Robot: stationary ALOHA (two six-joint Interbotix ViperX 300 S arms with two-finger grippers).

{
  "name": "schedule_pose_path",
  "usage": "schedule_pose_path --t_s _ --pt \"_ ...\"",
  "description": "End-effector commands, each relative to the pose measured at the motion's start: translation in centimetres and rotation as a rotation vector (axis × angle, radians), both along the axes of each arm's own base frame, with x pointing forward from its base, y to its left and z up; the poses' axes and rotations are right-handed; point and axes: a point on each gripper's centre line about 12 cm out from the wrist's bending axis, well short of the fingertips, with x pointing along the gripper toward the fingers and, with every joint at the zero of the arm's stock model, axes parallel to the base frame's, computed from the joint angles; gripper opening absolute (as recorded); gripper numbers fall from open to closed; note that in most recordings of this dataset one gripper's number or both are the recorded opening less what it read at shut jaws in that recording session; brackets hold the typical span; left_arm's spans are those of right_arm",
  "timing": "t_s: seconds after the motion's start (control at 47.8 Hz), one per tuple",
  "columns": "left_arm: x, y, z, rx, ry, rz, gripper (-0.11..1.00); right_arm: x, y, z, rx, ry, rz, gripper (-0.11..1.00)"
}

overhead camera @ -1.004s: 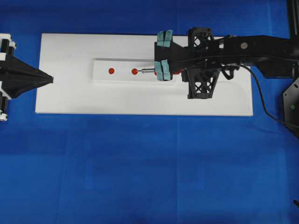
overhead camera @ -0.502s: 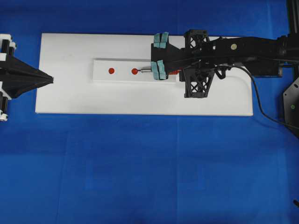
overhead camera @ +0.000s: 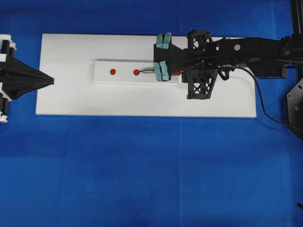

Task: Touch the tip of the soldering iron to the mark.
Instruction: 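Lower the iron tip onto the middle red dot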

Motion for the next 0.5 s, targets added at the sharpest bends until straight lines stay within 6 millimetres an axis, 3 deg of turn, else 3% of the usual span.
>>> schedule_pose_path --t_s 0.0,0.481 --pt "0.19 -0.01 0.43 0.001 -0.015 0.0 0.0 0.23 -0.01 0.65 -0.002 -0.024 0.002 0.06" --pt "0.19 -0.04 0.43 0.003 -0.015 -0.002 0.0 0.29 0.17 0.48 0.0 -0.02 0.006 0.06"
